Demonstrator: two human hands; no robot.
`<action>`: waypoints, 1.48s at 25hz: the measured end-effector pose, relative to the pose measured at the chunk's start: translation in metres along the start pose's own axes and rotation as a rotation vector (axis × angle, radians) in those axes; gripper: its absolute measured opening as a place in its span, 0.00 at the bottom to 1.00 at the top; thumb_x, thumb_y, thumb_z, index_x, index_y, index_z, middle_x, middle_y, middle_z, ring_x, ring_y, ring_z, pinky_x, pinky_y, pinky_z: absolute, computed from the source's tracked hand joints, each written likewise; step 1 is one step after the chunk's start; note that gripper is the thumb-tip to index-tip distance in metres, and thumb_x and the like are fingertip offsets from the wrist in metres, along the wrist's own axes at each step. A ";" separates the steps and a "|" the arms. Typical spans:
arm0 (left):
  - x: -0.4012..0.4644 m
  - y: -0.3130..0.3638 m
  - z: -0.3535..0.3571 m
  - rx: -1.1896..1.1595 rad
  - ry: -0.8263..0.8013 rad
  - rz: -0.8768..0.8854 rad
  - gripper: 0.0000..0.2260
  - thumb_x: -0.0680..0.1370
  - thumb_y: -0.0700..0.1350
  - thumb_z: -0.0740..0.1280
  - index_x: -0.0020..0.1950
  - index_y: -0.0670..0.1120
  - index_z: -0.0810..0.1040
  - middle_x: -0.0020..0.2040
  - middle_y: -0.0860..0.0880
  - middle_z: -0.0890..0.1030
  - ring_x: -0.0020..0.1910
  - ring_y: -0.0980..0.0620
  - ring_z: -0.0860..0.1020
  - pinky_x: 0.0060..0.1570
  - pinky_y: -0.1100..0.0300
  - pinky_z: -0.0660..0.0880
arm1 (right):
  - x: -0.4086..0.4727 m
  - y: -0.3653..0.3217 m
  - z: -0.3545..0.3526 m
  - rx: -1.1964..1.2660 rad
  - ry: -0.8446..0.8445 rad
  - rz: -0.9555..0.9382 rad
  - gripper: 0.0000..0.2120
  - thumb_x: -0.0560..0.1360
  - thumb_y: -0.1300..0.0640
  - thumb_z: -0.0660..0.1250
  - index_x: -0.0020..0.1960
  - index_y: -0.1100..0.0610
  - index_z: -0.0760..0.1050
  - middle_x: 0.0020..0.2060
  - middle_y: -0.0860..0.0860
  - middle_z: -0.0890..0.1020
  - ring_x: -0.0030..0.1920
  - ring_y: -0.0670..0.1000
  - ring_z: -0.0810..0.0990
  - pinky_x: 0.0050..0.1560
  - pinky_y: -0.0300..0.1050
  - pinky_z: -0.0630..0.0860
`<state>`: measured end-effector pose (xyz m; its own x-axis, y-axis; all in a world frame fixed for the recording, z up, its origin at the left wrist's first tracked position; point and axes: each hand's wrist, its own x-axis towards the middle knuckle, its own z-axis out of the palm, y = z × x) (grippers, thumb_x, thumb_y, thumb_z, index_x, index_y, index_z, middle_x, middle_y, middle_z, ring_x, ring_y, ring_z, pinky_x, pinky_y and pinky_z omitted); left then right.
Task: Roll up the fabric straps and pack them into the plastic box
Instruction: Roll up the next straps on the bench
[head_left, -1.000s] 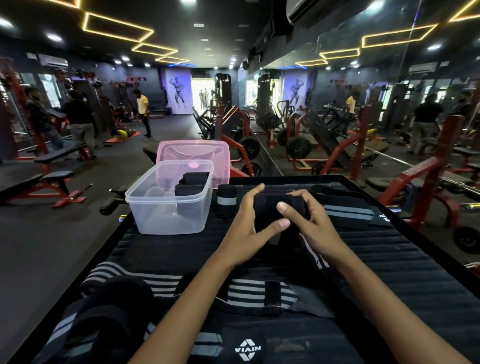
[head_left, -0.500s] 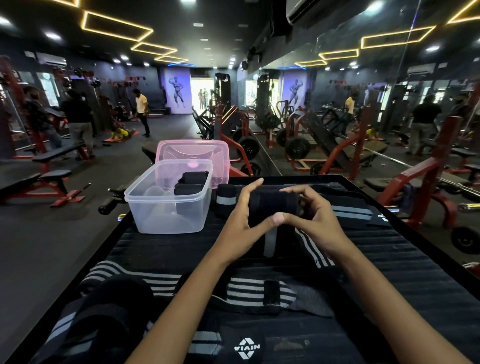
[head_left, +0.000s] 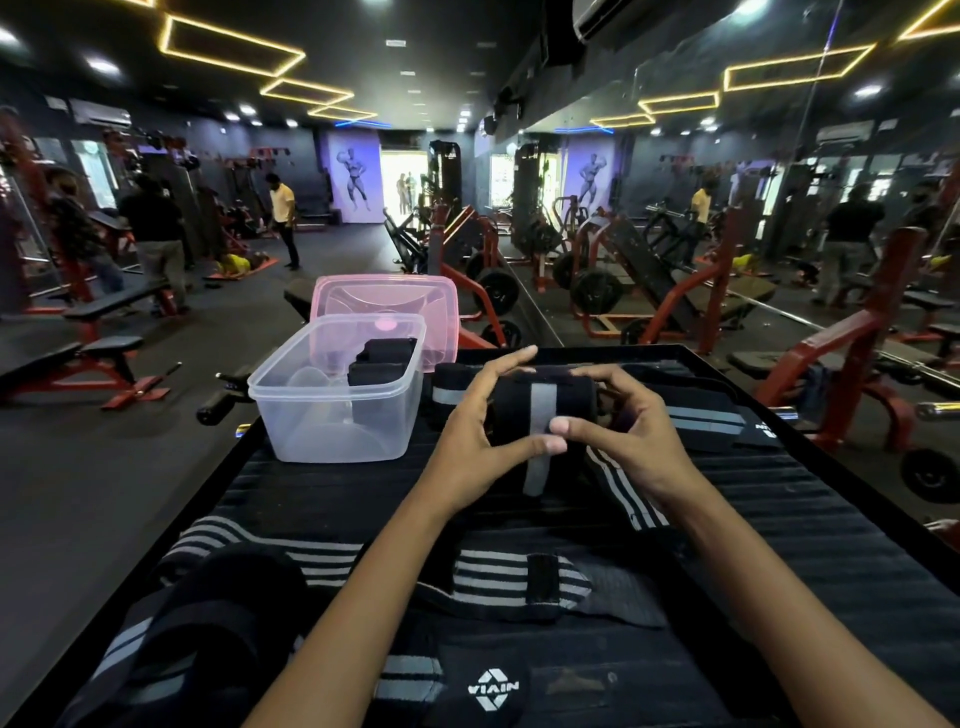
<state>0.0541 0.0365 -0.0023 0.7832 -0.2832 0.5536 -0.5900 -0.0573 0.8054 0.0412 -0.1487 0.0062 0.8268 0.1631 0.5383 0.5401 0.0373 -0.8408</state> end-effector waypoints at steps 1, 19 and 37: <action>0.001 -0.001 -0.001 0.013 -0.016 0.019 0.29 0.68 0.41 0.77 0.67 0.50 0.72 0.62 0.55 0.77 0.64 0.56 0.75 0.64 0.59 0.71 | 0.000 0.000 0.001 0.005 0.017 0.006 0.18 0.65 0.64 0.74 0.53 0.64 0.76 0.44 0.48 0.85 0.48 0.46 0.83 0.48 0.38 0.78; 0.000 -0.002 -0.003 -0.048 0.131 -0.017 0.22 0.65 0.46 0.79 0.57 0.49 0.77 0.54 0.50 0.83 0.54 0.53 0.81 0.56 0.56 0.77 | -0.001 0.001 0.000 0.103 -0.040 0.112 0.35 0.66 0.68 0.72 0.71 0.57 0.67 0.56 0.53 0.82 0.55 0.51 0.81 0.55 0.45 0.79; -0.002 0.017 0.017 -0.759 0.186 -0.544 0.16 0.78 0.56 0.62 0.49 0.44 0.80 0.35 0.48 0.80 0.24 0.56 0.70 0.25 0.65 0.68 | 0.003 0.001 0.009 0.123 0.070 0.058 0.29 0.63 0.69 0.73 0.63 0.58 0.75 0.39 0.48 0.81 0.44 0.45 0.81 0.49 0.38 0.78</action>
<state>0.0392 0.0193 0.0070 0.9702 -0.2397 0.0346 0.0980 0.5192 0.8490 0.0431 -0.1388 0.0061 0.8670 0.0999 0.4882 0.4716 0.1514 -0.8687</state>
